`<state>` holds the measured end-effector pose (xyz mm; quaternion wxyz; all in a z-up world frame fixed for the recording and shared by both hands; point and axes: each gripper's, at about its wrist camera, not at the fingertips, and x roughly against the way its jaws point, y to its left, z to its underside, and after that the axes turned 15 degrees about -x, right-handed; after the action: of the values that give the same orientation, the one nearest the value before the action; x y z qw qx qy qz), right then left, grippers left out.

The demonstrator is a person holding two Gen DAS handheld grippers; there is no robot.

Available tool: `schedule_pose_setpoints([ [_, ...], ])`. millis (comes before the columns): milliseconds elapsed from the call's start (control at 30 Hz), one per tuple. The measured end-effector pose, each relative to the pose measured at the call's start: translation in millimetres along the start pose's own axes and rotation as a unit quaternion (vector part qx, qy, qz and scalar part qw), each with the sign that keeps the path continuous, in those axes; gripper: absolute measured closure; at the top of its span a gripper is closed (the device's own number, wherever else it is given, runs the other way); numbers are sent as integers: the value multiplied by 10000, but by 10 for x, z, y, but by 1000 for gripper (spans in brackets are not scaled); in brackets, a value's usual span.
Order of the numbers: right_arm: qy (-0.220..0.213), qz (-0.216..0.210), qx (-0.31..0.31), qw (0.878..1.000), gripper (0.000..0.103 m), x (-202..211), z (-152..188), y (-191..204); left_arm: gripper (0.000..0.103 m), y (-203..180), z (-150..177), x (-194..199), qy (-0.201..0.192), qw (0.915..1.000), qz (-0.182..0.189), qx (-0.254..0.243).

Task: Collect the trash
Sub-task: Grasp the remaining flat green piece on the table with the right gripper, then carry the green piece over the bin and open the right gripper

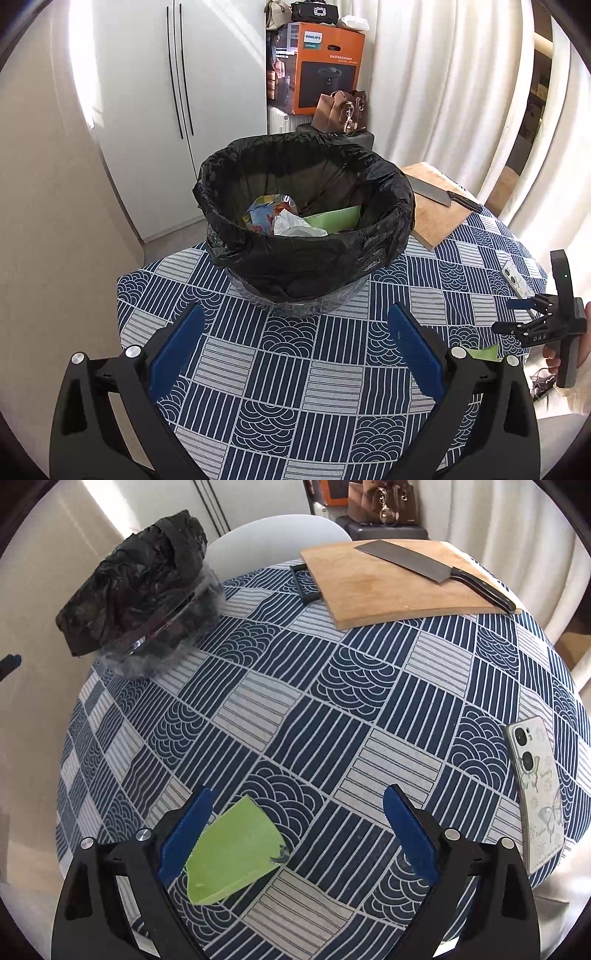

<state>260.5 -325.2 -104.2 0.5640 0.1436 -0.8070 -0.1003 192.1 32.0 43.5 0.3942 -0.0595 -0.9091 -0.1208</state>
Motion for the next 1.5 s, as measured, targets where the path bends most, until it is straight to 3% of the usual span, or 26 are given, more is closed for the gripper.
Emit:
schedule_pose_setpoints([
  [300,348,198,-818,9958,14,-130,463,45,6,-98,-46,-301,14,9974,446,-558],
  [467,319,558,-1509,9865,14,-160,625,88,6,-153,-32,-377,-387,9923,935,-715],
  [567,202,450,-1872,9811,14,-144,638,192,6,-158,0,-441,-536,9894,1189,-637],
  [933,-12,1329,-2777,9514,15,-374,884,247,6,-223,182,-728,-230,9840,1609,-735],
  [1000,-22,1375,-2780,9507,26,-372,925,216,6,-233,194,-731,-167,9839,1594,-791],
  [1067,-103,1549,-2589,9533,70,-329,917,224,6,-247,195,-698,-176,9838,1553,-876],
  [1167,-93,1538,-2237,9624,91,-278,866,283,6,-264,181,-631,-242,9824,1552,-1012],
  [1333,-120,904,-2169,9719,92,-144,709,315,6,-228,142,-514,-376,9842,1378,-1048],
  [1500,-229,332,-1959,9798,92,54,421,385,6,-69,151,-379,-435,9893,1267,-571],
])
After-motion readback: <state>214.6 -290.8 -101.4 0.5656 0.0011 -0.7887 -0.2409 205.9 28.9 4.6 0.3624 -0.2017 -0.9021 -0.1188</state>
